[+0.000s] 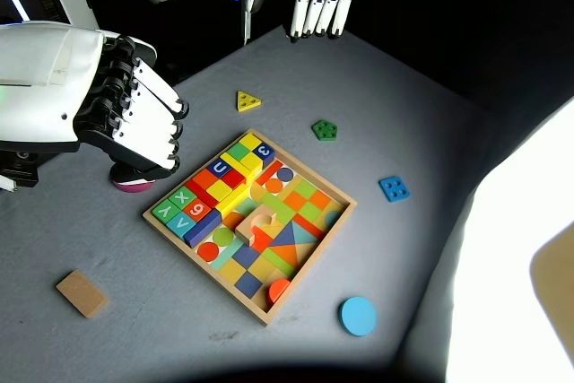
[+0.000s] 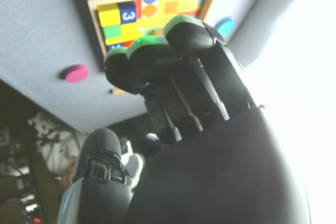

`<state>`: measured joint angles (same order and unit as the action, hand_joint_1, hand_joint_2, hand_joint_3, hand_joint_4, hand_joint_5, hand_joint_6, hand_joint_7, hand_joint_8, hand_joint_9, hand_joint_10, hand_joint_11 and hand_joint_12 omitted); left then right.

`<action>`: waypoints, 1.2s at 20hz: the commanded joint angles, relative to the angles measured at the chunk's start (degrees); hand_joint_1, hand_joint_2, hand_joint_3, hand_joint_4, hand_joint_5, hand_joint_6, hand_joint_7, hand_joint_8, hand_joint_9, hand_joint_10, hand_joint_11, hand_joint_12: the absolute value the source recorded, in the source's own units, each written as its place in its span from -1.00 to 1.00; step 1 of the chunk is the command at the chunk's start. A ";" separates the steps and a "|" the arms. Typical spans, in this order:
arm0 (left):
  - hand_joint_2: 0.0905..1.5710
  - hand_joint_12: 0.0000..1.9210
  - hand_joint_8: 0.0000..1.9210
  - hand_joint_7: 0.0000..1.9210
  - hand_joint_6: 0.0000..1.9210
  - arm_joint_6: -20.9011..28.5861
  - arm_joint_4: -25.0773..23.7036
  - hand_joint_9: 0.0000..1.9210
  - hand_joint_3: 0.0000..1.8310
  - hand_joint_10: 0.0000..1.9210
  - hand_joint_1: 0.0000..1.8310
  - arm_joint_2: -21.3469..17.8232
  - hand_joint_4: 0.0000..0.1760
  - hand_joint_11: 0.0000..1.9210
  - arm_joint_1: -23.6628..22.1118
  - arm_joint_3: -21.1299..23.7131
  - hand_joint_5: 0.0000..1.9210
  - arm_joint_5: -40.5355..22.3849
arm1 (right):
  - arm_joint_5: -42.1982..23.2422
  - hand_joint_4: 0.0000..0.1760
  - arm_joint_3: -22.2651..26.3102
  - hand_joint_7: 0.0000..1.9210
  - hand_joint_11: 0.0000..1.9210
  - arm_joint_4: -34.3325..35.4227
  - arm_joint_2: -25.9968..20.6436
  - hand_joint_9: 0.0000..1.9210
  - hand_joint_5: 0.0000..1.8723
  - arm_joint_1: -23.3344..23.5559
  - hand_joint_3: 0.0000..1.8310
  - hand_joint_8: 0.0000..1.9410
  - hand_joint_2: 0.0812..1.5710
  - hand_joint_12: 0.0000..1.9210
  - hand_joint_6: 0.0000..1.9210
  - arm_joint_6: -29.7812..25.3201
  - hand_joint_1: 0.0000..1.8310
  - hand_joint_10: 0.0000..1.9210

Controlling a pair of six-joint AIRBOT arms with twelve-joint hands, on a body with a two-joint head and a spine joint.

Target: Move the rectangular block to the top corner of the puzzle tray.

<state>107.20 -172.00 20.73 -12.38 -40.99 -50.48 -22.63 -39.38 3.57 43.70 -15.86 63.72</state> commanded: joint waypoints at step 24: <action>0.58 -0.36 -1.00 -0.84 -1.00 0.05 -0.57 -0.84 -1.00 -1.00 -1.00 0.19 -1.00 -1.00 -1.29 0.54 -0.87 4.84 | 1.12 -0.70 -13.71 -0.92 -1.00 6.10 15.24 -1.00 -0.11 -1.70 -1.00 -1.00 0.45 -1.00 -0.90 6.46 -1.00 -1.00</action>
<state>107.20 -172.00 20.86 -12.86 -40.62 -50.41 -15.68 -53.67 9.76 59.81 -18.17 70.37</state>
